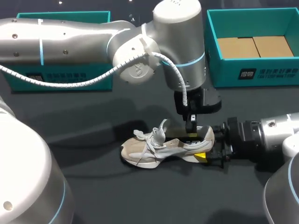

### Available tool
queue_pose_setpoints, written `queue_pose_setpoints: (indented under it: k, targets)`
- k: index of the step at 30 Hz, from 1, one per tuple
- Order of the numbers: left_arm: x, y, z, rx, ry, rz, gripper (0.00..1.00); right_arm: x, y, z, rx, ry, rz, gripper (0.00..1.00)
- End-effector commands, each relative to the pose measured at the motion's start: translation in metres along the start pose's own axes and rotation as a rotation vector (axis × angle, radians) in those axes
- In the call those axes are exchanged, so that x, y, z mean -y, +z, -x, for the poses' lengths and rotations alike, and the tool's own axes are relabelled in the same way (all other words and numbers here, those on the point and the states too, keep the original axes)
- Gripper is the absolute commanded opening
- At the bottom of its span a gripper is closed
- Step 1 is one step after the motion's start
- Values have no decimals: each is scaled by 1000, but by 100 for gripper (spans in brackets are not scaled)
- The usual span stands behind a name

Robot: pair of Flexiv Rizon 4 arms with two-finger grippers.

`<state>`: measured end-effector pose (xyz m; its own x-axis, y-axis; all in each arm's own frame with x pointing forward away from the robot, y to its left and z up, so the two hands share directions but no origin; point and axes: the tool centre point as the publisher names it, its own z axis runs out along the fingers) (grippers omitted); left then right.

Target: Take the shoe out of the shoebox, open the shoe tongue, remove and reinsert the insole, then place the shoe into the shoebox

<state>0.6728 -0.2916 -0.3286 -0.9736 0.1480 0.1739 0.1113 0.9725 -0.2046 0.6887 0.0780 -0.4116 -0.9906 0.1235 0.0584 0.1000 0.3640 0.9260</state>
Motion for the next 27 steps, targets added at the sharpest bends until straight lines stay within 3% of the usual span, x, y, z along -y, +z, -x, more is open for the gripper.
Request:
queue_pose_setpoints:
  k: [1,8,27]
  targets:
    - [5,19,4,-9,-12,13,0,0,0,0,1,0,-4,0]
    - [-6,36,8,-26,-56,40,0,0,0,0,1,0,-4,0]
    - [-62,37,-17,-57,-32,44,0,0,0,0,1,0,-4,0]
